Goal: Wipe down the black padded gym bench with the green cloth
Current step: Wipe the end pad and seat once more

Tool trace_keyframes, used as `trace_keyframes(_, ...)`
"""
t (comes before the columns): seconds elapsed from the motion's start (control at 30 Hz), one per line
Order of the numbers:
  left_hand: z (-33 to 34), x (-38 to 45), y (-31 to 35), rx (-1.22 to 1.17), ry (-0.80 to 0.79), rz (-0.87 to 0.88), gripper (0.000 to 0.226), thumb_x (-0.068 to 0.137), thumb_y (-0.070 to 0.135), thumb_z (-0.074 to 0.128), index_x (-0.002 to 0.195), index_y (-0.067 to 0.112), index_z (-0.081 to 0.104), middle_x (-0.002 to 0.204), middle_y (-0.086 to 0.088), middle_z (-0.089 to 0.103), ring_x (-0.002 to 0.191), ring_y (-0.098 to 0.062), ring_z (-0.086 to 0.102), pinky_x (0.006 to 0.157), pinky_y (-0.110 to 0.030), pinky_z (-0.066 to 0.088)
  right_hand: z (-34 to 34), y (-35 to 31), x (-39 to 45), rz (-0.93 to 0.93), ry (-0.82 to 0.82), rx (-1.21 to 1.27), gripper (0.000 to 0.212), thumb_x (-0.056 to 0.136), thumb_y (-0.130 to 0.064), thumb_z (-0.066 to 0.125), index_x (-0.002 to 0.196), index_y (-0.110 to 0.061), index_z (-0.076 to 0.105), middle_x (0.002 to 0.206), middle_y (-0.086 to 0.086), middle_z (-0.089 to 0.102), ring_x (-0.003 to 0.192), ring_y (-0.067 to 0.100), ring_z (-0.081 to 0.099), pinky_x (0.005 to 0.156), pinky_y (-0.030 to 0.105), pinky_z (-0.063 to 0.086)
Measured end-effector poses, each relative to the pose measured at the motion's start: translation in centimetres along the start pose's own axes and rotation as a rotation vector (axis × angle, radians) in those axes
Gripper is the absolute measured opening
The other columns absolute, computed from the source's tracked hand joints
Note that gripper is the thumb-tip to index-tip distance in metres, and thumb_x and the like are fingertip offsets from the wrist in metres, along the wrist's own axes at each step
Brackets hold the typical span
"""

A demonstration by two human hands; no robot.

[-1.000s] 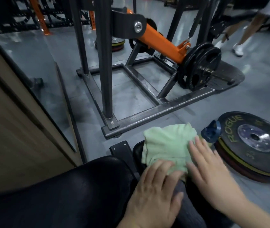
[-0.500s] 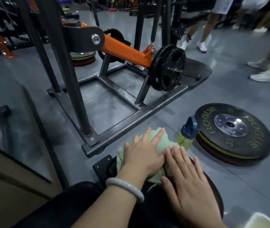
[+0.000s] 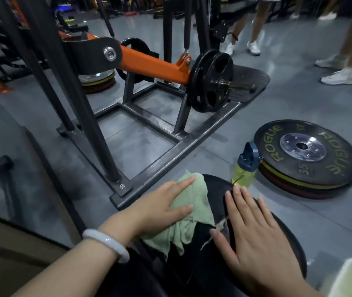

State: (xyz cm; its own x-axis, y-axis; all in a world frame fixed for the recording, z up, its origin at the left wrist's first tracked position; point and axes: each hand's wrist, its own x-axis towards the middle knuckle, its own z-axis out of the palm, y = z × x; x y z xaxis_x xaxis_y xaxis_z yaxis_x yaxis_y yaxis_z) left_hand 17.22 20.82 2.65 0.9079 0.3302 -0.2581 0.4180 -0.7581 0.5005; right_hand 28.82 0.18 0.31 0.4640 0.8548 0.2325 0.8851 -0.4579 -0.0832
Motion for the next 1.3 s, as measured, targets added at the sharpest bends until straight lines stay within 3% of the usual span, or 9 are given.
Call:
trace_keyframes(0.1,-0.7,3.3,0.8,0.006,-0.015,0.031,0.064,0.093,0.057,0.042,0.148,0.049,0.01,0.151,0.004,0.034,0.135,-0.011,0.034,0.109,-0.029,0.028,0.1,0.0,0.1,-0.002,0.015,-0.006,0.074,0.094,-0.058,0.028,0.138,-0.003,0.048,0.146,0.014,0.043,0.138,0.025,0.037,0.107,0.042,0.024)
trace_keyframes(0.2,-0.4,4.7,1.3,-0.003,0.031,0.009,0.059,0.091,0.06,0.044,0.144,0.05,0.02,0.145,0.0,0.044,0.129,-0.016,0.043,0.103,-0.03,0.033,0.0,-0.1,0.1,-0.003,0.004,-0.025,0.074,0.096,-0.058,0.022,0.138,-0.003,0.048,0.146,0.013,0.043,0.137,0.026,0.038,0.106,0.041,0.025)
trace_keyframes(0.4,1.4,-2.4,-0.7,0.088,0.068,0.053,0.068,0.074,0.085,0.026,0.135,0.07,0.002,0.158,0.015,0.004,0.143,-0.01,0.017,0.114,-0.039,0.025,-0.6,-0.2,-0.1,0.001,-0.037,-0.027,0.074,0.096,-0.06,0.025,0.139,-0.004,0.048,0.147,0.012,0.042,0.138,0.025,0.036,0.108,0.04,0.022)
trace_keyframes(0.5,1.6,-4.8,-2.2,-0.011,0.033,0.066,0.067,0.074,0.087,0.028,0.135,0.07,0.007,0.156,0.023,-0.008,0.144,-0.003,0.008,0.114,-0.039,0.027,-0.4,-0.2,0.0,-0.008,-0.022,-0.014,0.076,0.096,-0.06,0.022,0.138,-0.003,0.048,0.146,0.014,0.042,0.138,0.026,0.036,0.108,0.041,0.022)
trace_keyframes(0.7,-0.9,2.0,-1.2,0.003,-0.098,0.099,0.072,0.07,0.084,0.041,0.133,0.073,0.007,0.147,0.013,0.028,0.138,-0.004,0.027,0.114,-0.034,0.025,0.6,0.1,0.2,-0.02,0.063,0.021,0.079,0.095,-0.061,0.019,0.134,0.0,0.052,0.143,0.016,0.045,0.134,0.03,0.041,0.105,0.045,0.027)
trace_keyframes(0.9,-0.7,4.9,0.6,-0.007,-0.044,0.179,0.063,0.076,0.072,0.044,0.131,0.073,0.014,0.146,0.018,0.032,0.133,0.005,0.027,0.113,-0.023,0.022,0.5,0.0,0.3,-0.025,0.06,0.015,0.078,0.096,-0.06,0.018,0.133,-0.002,0.054,0.143,0.013,0.048,0.133,0.028,0.043,0.104,0.043,0.027)
trace_keyframes(1.0,-0.1,2.7,-0.3,-0.025,0.007,0.114,0.065,0.071,0.075,0.041,0.129,0.076,0.011,0.152,0.012,0.026,0.14,0.002,0.018,0.115,-0.022,0.018,0.3,0.1,0.1,-0.033,0.037,0.008,0.077,0.096,-0.06,0.02,0.134,-0.002,0.053,0.144,0.013,0.046,0.135,0.027,0.041,0.106,0.043,0.026)
trace_keyframes(1.1,0.7,-2.1,-2.1,-0.112,0.037,0.074,0.068,0.073,0.071,0.046,0.128,0.077,0.008,0.149,0.025,0.023,0.138,0.01,0.018,0.113,-0.016,0.017,0.0,0.0,0.1,-0.023,0.018,0.004,0.077,0.096,-0.06,0.021,0.134,-0.002,0.053,0.143,0.013,0.047,0.135,0.026,0.041,0.106,0.042,0.025)
trace_keyframes(1.3,-0.4,-4.2,-2.6,0.002,-0.125,0.124,0.075,0.069,0.091,0.033,0.133,0.072,-0.002,0.14,0.045,-0.011,0.131,0.023,0.004,0.106,-0.005,0.014,0.2,0.0,0.1,-0.004,0.021,0.036,0.079,0.095,-0.061,0.019,0.134,-0.001,0.053,0.143,0.014,0.047,0.134,0.027,0.042,0.106,0.043,0.025)
